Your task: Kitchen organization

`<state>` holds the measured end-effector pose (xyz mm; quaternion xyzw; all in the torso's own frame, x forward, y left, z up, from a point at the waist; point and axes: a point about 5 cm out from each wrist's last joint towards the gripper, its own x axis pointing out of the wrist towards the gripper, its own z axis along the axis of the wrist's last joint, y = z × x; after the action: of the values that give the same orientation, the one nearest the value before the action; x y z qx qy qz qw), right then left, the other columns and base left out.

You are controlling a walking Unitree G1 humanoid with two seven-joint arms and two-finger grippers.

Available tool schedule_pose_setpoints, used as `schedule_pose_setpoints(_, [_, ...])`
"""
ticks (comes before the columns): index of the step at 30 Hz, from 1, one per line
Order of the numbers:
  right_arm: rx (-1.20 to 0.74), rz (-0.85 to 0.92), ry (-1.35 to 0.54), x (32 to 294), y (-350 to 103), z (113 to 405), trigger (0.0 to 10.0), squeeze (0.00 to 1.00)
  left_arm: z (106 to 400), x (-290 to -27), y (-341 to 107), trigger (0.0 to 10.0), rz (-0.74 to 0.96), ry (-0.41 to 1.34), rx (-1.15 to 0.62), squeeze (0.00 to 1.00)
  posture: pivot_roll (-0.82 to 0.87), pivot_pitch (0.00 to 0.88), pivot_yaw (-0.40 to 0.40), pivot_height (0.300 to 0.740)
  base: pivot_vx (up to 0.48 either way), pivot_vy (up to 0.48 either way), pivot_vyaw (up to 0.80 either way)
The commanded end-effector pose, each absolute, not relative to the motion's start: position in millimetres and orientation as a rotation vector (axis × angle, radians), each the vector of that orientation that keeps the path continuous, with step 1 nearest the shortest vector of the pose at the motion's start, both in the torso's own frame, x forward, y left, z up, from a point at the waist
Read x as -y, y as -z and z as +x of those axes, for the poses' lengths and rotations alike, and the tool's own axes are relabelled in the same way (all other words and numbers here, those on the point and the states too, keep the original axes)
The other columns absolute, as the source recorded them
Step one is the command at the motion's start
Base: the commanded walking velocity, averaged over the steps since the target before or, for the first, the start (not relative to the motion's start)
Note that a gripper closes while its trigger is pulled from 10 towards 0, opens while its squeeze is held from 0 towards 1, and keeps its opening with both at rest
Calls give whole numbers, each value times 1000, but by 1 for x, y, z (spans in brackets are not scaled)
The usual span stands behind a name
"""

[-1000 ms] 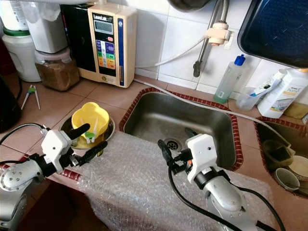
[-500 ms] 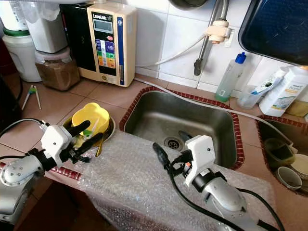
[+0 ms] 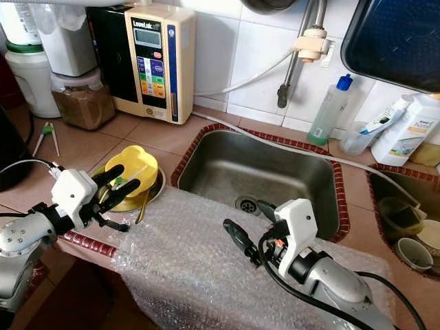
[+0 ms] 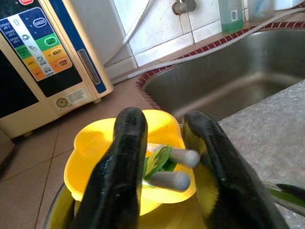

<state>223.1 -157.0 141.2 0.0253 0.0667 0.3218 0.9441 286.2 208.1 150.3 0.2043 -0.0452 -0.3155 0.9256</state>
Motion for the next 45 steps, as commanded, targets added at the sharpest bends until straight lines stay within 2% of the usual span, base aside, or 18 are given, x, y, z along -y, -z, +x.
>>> schedule_pose_setpoints(1, [-134,34,-677,156,-145,222,10000,0,288,-210,-157,0,440,644,100,0,159,0,-48,740,0,0,0])
schedule_pose_setpoints(22, [-133,54,-692,157,-148,220,10000,0,306,-225,-185,0,406,529,132,0,156,0,-52,740,0,0,0])
schedule_pose_setpoints(31, [-102,10,-646,158,-149,225,10000,0,314,-227,-208,0,476,521,202,0,152,0,-55,740,0,0,0])
schedule_pose_setpoints(36, [-32,-77,-535,168,-157,234,10000,0,321,-215,-225,0,480,551,268,0,144,0,-51,740,0,0,0])
schedule_pose_setpoints(45, [5,-244,-499,170,-159,239,10000,0,324,-187,-231,0,444,673,300,0,127,0,-47,740,0,0,0])
